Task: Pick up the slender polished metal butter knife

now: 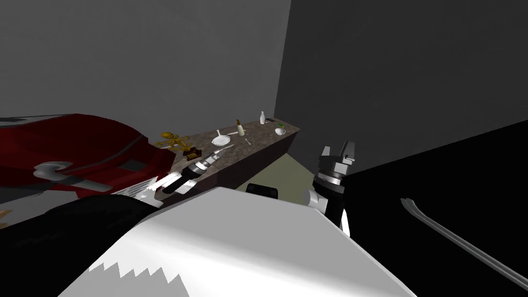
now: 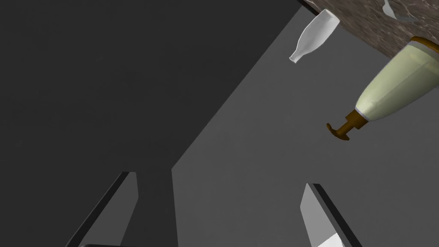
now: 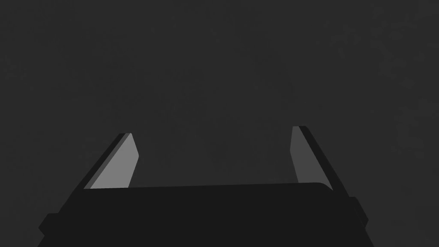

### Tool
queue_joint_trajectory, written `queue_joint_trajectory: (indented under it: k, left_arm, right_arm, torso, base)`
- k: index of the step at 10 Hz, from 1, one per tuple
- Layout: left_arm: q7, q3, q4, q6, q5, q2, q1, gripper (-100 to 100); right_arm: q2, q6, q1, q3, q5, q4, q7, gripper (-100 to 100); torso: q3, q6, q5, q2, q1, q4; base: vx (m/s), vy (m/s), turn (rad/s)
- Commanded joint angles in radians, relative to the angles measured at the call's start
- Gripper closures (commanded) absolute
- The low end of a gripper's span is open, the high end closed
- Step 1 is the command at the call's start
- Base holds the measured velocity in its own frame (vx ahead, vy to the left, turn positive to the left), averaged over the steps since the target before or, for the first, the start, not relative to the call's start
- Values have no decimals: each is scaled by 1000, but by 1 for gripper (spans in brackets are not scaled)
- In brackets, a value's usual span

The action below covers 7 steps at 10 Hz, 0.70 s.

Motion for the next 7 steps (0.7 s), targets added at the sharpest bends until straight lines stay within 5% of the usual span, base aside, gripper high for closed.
queue_joint_trajectory:
  k: [1,7]
  left_arm:
    - [3,-10,45,-10,-16,50,17,-100]
    - [21,-44,147,-20,-63,209,68,-100]
  right_arm:
    - [0,0,0,0,0,0,0,0]
    - [0,0,0,0,0,0,0,0]
  torso:
    - [0,0,0,0,0,0]
    - [-1,0,0,-3,0,-1]
  base:
    - [-37,28,-218]
    - [-15,25,-160]
